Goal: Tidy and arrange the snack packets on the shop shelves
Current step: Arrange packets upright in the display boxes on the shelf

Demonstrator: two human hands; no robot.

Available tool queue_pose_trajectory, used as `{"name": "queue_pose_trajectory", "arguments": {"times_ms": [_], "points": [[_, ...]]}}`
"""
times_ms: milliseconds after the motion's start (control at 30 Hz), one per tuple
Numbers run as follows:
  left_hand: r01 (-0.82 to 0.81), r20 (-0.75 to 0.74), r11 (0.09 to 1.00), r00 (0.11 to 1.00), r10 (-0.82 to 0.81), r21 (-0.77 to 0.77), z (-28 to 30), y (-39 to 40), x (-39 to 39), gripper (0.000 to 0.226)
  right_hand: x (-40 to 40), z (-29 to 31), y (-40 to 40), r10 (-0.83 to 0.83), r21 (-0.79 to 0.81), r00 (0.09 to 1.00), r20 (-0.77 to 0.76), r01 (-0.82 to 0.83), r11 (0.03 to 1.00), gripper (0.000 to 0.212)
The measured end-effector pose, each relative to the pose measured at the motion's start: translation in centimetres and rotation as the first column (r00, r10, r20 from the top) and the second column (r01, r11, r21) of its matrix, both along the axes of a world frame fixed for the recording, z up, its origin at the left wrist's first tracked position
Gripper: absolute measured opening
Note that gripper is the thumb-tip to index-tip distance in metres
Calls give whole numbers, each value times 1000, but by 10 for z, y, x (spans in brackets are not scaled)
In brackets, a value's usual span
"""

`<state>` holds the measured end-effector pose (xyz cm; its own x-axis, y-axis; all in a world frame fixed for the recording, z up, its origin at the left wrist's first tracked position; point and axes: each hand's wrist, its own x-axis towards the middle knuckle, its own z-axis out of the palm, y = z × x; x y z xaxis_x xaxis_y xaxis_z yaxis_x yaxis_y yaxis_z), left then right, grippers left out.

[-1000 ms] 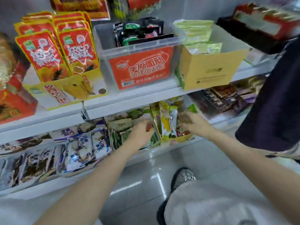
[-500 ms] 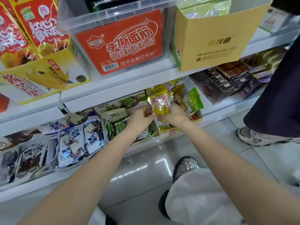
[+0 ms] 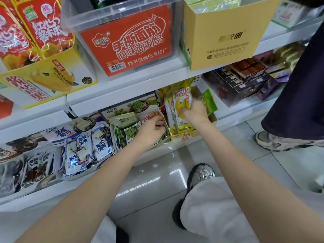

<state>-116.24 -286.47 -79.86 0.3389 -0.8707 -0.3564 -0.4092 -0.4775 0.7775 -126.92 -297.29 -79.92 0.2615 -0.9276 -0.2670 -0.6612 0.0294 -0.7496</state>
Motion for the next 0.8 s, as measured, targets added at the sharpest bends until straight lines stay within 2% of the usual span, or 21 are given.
{"name": "queue_pose_trajectory", "arguments": {"times_ms": [100,167,267,333,367,433,500,567,633,733,800], "points": [[19,-17,1000,1000,-19,-12,0,1,2,44,14,-5,13,136,95,961,-239,-116,989,38],[27,-43,999,999,-28,-23,0,1,4,45,16,-11,26,155,68,957,-247,-142,988,44],[23,-44,999,999,-24,-36,0,4,6,43,9,-17,38,32,-83,998,-46,-36,996,43],[22,-11,997,1000,-23,-70,0,5,9,41,-4,-15,41,-85,-151,986,143,107,983,39],[20,13,996,1000,-19,-92,1,4,9,39,-12,-12,43,-167,-141,954,249,206,968,40],[18,82,991,997,-7,-132,2,-2,12,36,-30,-4,45,-332,-58,822,463,401,914,45],[54,189,987,982,-25,-151,2,-11,13,36,-46,-1,44,-404,-17,707,580,506,862,37],[125,279,983,957,-82,-137,4,-23,12,36,-59,-2,40,-417,-35,696,585,535,844,32],[243,368,965,909,-193,-94,6,-38,5,40,-67,-2,35,-388,-60,735,556,502,863,35],[430,485,900,774,-408,73,-1,-67,-13,55,-77,-2,26,-349,-76,783,514,447,891,43],[483,501,854,700,-509,193,-12,-85,-23,66,-82,-4,20,-347,-92,795,498,446,890,42]]}}
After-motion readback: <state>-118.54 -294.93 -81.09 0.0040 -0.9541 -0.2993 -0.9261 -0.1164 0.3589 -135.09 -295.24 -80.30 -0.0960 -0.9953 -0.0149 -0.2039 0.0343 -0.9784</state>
